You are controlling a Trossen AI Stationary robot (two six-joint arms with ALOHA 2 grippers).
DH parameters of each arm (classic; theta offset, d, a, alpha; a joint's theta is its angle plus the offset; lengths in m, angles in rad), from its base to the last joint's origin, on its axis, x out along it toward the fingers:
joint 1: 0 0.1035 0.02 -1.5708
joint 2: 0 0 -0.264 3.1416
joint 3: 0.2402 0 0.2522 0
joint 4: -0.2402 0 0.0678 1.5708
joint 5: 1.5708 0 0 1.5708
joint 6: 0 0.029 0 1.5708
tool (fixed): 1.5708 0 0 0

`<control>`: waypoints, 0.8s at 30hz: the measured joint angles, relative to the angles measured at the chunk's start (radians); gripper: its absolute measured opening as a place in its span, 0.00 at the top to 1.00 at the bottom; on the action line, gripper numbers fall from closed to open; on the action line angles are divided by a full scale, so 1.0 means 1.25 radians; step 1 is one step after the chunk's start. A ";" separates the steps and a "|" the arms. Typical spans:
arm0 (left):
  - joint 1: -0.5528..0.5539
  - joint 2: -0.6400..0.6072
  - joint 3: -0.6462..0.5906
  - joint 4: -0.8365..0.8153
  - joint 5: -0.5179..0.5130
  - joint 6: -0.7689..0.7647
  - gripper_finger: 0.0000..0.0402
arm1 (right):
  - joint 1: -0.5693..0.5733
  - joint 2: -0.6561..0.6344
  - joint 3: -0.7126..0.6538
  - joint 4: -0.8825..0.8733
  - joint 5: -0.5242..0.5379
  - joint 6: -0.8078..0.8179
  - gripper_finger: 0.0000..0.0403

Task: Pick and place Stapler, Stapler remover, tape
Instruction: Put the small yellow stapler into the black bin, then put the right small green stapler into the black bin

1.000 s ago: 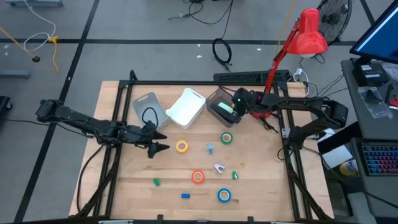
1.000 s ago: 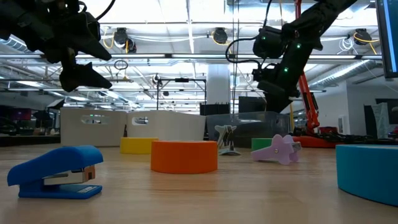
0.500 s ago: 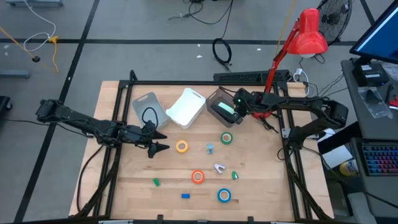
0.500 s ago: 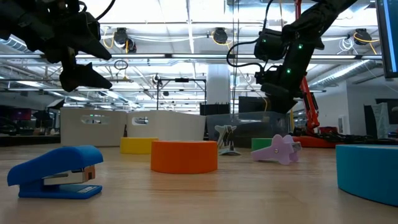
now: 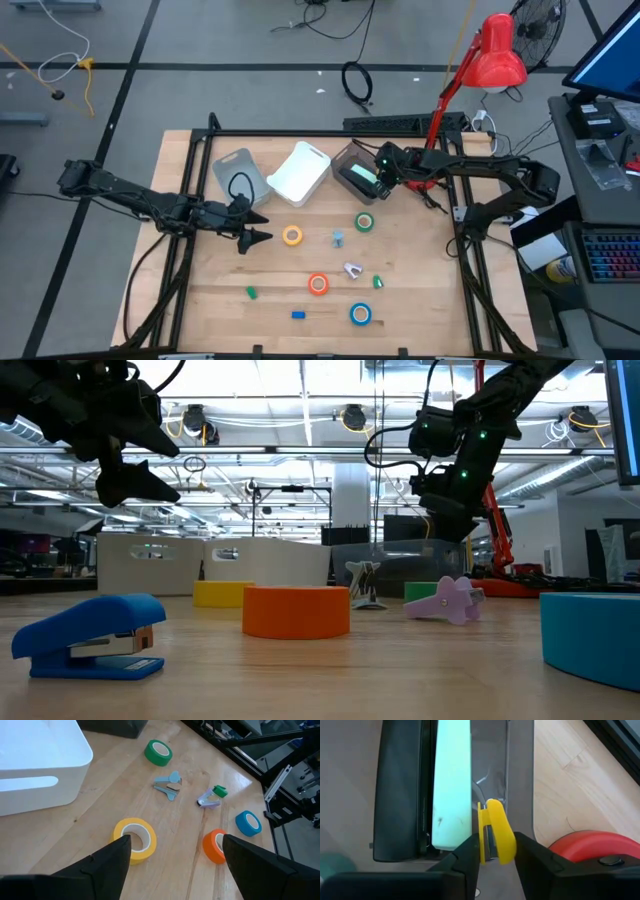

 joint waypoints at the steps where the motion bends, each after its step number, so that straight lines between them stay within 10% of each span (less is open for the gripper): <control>1: 0.000 0.000 0.000 0.000 0.000 0.000 0.20 | 0.000 0.000 0.000 0.000 0.000 0.000 0.72; 24: 0.000 0.000 0.000 0.001 0.001 0.002 0.21 | 0.002 -0.045 0.000 0.048 -0.036 -0.005 0.62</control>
